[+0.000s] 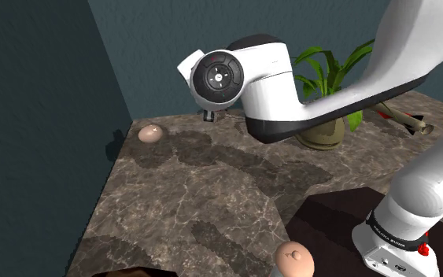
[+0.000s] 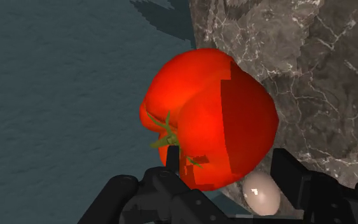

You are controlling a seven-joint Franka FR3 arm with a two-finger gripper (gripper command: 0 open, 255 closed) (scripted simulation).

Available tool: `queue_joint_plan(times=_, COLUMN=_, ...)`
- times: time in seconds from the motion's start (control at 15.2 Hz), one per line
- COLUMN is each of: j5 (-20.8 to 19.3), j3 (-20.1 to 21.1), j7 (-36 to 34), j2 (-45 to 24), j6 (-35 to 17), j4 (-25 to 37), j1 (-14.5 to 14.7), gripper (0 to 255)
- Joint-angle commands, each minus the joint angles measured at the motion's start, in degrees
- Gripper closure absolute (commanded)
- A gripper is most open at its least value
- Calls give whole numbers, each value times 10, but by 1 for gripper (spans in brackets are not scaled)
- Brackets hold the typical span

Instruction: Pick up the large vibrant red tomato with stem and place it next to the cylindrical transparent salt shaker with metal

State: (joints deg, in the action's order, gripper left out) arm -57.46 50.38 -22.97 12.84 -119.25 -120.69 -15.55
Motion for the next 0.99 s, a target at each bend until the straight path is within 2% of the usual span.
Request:
queue_joint_plan(times=0.0, j5=18, j3=17, j7=-8, j2=10, j6=24, j4=-2, j1=15, gripper=255)
queue_joint_plan(times=0.53, j5=77, j3=89, j7=-40, j2=34, j6=124, j4=11, j1=64, gripper=255)
queue_joint_plan(times=0.92, j5=94, j3=185, j7=-81, j2=8, j6=223, j4=56, j1=70, gripper=255)
